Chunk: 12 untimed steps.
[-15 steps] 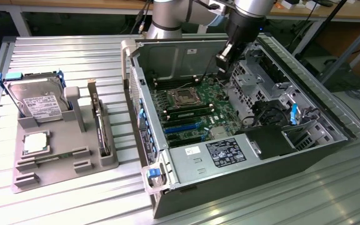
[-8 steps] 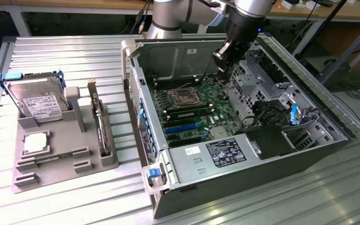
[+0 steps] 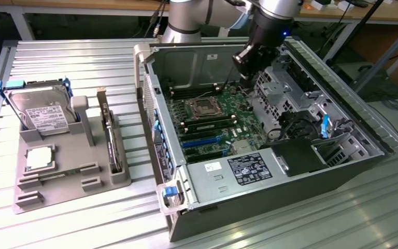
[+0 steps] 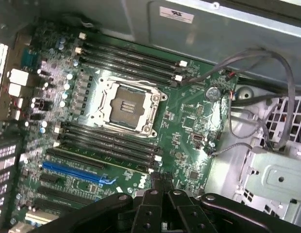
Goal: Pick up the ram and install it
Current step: 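Press down the ram until it locks into place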
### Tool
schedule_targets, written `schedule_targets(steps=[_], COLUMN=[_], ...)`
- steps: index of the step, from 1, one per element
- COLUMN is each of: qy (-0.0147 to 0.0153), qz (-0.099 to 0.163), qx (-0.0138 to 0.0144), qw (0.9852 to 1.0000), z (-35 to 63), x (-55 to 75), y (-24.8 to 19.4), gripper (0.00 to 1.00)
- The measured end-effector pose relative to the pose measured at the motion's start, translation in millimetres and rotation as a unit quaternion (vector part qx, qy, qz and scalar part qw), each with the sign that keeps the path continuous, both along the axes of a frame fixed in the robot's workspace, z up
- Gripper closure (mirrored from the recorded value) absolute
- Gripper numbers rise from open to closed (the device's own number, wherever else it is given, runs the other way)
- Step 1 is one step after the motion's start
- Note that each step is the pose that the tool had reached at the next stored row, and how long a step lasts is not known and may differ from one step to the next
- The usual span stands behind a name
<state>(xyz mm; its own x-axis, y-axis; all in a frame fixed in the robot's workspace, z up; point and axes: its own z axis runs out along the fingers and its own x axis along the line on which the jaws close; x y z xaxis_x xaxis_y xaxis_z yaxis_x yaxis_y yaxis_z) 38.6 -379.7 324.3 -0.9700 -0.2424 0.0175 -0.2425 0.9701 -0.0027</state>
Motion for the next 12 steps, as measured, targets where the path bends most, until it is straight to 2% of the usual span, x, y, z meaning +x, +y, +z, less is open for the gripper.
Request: schedule_targets(steps=[3,7,12], qy=[0.0,0.0,0.0], qz=[-0.04,-0.097,-0.097], qx=[-0.0001,-0.0002,-0.0001], qw=[0.9992,0.9953,0.9953], z=[0.0,0.0,0.0], x=[0.0,0.0,0.0], y=[0.0,0.0,-0.1], gripper=[0.89,0.89,0.89])
